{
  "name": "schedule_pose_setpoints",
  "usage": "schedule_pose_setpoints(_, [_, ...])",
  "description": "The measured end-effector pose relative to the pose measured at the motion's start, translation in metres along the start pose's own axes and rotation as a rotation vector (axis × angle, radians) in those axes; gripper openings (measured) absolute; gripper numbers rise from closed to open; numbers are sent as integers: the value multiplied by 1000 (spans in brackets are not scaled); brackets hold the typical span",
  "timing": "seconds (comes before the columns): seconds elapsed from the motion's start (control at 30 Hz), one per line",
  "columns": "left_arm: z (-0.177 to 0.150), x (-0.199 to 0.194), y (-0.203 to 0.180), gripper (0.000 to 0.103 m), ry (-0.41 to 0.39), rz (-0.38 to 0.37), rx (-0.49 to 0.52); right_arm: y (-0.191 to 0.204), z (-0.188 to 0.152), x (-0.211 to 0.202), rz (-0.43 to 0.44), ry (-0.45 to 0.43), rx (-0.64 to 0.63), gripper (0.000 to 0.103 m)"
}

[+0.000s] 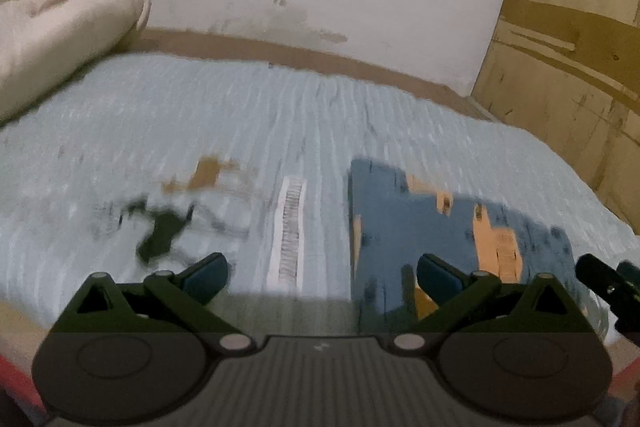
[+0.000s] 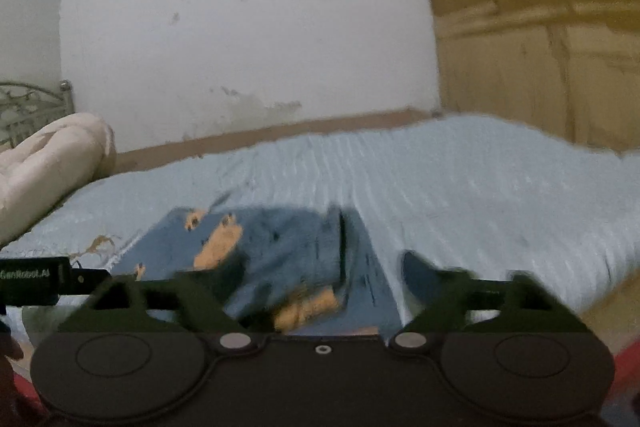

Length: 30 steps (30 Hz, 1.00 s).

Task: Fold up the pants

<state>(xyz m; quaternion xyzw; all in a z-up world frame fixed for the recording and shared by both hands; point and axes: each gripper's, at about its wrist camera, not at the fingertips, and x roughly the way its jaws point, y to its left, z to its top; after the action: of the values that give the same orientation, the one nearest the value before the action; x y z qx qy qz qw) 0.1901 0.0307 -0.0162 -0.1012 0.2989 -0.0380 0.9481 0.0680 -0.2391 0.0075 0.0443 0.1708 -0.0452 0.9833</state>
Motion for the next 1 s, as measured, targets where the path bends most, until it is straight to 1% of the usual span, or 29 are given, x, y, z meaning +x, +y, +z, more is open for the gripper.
schedule_pose_setpoints(0.07, [13, 11, -2, 102, -13, 25, 7, 8, 12, 18, 14, -5, -70, 102])
schedule_pose_setpoints(0.13, [25, 28, -4, 102, 0, 43, 19, 19, 23, 40, 3, 1, -137, 102])
schedule_pose_setpoints(0.23, [35, 51, -8, 102, 34, 60, 37, 35, 36, 75, -12, 54, -221, 102])
schedule_pose_setpoints(0.3, [35, 62, -11, 102, 56, 68, 48, 45, 37, 94, -14, 92, -274, 102])
schedule_pose_setpoints(0.4, [30, 70, -13, 102, 67, 69, 71, 50, 28, 114, -81, 133, -345, 102])
schedule_pose_setpoints(0.43, [27, 71, -12, 102, 65, 70, 79, 48, 26, 117, -99, 139, -351, 102])
schedule_pose_setpoints(0.57, [22, 75, -7, 103, 69, 51, 76, 18, 16, 120, -222, 123, -307, 102])
schedule_pose_setpoints(0.67, [21, 75, -6, 103, 68, 42, 71, -12, 9, 118, -261, 123, -216, 102])
schedule_pose_setpoints(0.73, [21, 73, -8, 102, 63, 50, 74, -22, 4, 118, -240, 120, -195, 102])
schedule_pose_setpoints(0.8, [21, 69, -8, 102, 60, 57, 75, -23, 3, 113, -231, 93, -178, 102])
schedule_pose_setpoints(0.9, [17, 55, -11, 102, 49, 51, 77, -11, 2, 93, -232, 10, -207, 102])
schedule_pose_setpoints(1.0, [8, 44, -17, 102, 57, 27, 104, 1, -2, 74, -181, -16, -213, 102])
